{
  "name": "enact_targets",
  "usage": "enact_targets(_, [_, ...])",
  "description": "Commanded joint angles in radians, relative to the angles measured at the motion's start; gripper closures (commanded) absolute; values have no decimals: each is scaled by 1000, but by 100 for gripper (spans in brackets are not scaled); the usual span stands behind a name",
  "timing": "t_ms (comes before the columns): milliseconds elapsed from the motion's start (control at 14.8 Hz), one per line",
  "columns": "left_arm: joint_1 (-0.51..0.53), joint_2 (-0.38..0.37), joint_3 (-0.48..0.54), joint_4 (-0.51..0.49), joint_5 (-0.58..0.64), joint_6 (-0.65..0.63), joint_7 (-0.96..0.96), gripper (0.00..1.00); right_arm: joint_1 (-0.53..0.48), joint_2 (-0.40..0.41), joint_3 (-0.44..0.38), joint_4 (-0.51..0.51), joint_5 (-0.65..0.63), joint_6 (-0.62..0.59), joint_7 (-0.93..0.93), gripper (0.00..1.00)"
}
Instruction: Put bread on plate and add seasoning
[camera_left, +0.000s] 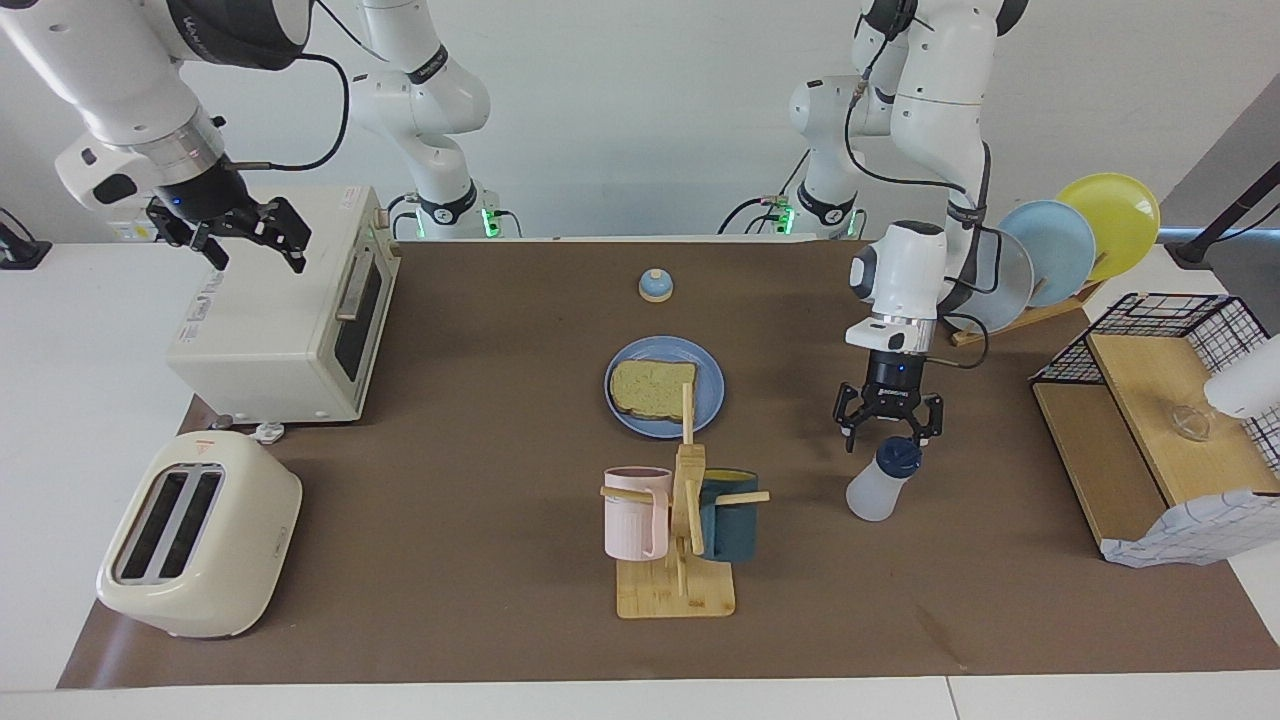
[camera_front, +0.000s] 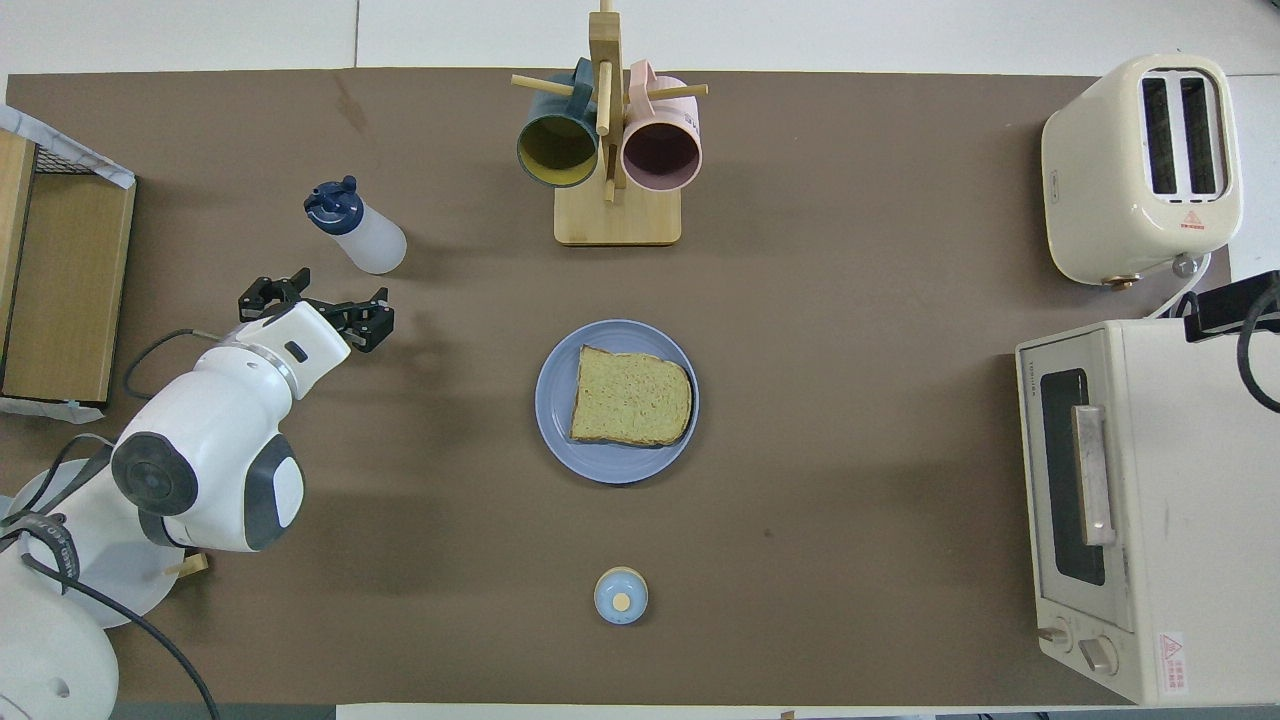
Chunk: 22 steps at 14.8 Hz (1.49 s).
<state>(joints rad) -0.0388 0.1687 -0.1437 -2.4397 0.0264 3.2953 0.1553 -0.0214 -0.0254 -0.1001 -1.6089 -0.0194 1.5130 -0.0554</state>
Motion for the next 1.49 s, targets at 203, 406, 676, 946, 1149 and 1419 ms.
enact_targets(203, [-4, -139, 3, -28, 17, -186, 6, 0, -9, -14, 5, -12, 16, 3, 9, 0])
enact_targets(406, [-4, -185, 1, 4, 17, -324, 7, 0, -9, -13, 5, -12, 16, 3, 9, 0])
enact_targets(676, [-3, -242, 1, 42, 15, -475, 7, 0, -9, -14, 5, -12, 16, 3, 9, 0])
enact_targets(946, [-4, -285, 1, 125, 7, -675, 7, 0, -9, -14, 5, -12, 16, 3, 9, 0])
enact_targets(1149, [-4, -311, 3, 180, -2, -805, 9, 0, -9, -14, 5, -12, 16, 3, 9, 0])
enact_targets(1419, [0, -347, 6, 257, -25, -974, 9, 0, -9, -13, 5, -12, 16, 3, 9, 0])
